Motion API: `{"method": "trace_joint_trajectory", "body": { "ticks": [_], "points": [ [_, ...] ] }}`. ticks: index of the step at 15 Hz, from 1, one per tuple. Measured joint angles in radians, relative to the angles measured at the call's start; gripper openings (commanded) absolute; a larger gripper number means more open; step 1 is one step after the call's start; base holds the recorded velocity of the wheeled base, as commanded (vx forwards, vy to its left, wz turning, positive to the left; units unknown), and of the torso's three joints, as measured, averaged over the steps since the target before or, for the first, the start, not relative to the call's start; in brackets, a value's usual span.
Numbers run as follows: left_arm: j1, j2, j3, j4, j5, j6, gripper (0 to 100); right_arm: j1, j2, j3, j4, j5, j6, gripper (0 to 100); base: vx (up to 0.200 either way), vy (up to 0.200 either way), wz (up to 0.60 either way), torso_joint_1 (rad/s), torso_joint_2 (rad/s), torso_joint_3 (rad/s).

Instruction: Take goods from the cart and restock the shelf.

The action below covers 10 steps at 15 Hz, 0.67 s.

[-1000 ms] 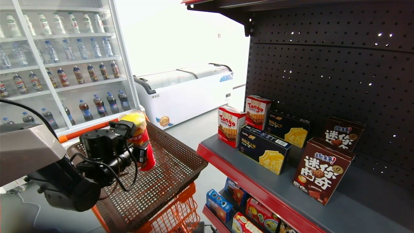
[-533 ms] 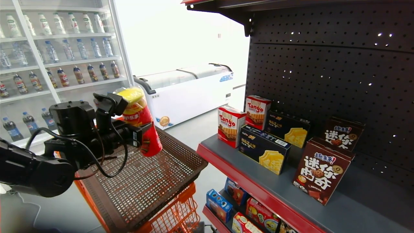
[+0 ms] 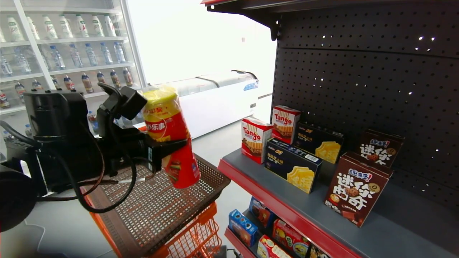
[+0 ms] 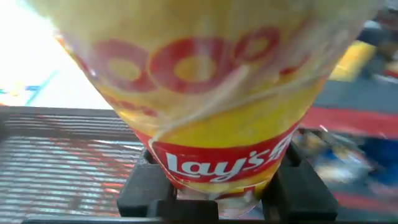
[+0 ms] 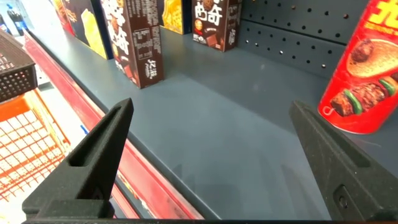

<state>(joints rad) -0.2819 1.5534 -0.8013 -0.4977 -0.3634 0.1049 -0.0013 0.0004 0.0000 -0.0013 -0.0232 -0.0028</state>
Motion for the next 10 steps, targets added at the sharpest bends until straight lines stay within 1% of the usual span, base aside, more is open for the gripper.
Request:
{"method": "trace_joint_trajectory", "body": {
  "ticks": [1, 3, 5, 6, 7, 8, 10],
  "points": [
    [-0.031, -0.037, -0.009, 0.087, -0.004, 0.0, 0, 0.0, 0.0, 0.0, 0.0, 0.0, 0.0, 100, 0.0, 0.0, 0.0, 0.0, 0.0, 0.0],
    [-0.095, -0.098, -0.022, 0.202, 0.001, 0.002, 0, -0.001, 0.0, 0.0, 0.0, 0.0, 0.0, 100, 0.0, 0.0, 0.0, 0.0, 0.0, 0.0],
    [-0.121, -0.13, -0.042, 0.223, 0.003, 0.003, 0, 0.0, 0.0, 0.0, 0.0, 0.0, 0.0, 100, 0.0, 0.0, 0.0, 0.0, 0.0, 0.0],
    [-0.136, -0.139, -0.05, 0.242, -0.006, 0.002, 0, 0.0, 0.0, 0.0, 0.0, 0.0, 0.0, 100, 0.0, 0.0, 0.0, 0.0, 0.0, 0.0],
    [-0.147, -0.148, -0.056, 0.281, -0.037, 0.001, 0, 0.0, 0.0, 0.0, 0.0, 0.0, 0.0, 100, 0.0, 0.0, 0.0, 0.0, 0.0, 0.0],
    [-0.155, -0.158, -0.062, 0.316, -0.079, 0.001, 0, 0.0, 0.0, 0.0, 0.0, 0.0, 0.0, 100, 0.0, 0.0, 0.0, 0.0, 0.0, 0.0],
    [-0.155, -0.171, -0.071, 0.364, -0.191, 0.003, 0, -0.001, 0.0, 0.0, 0.0, 0.0, -0.001, 100, 0.0, 0.0, 0.0, 0.0, 0.0, 0.0]
  ]
}}
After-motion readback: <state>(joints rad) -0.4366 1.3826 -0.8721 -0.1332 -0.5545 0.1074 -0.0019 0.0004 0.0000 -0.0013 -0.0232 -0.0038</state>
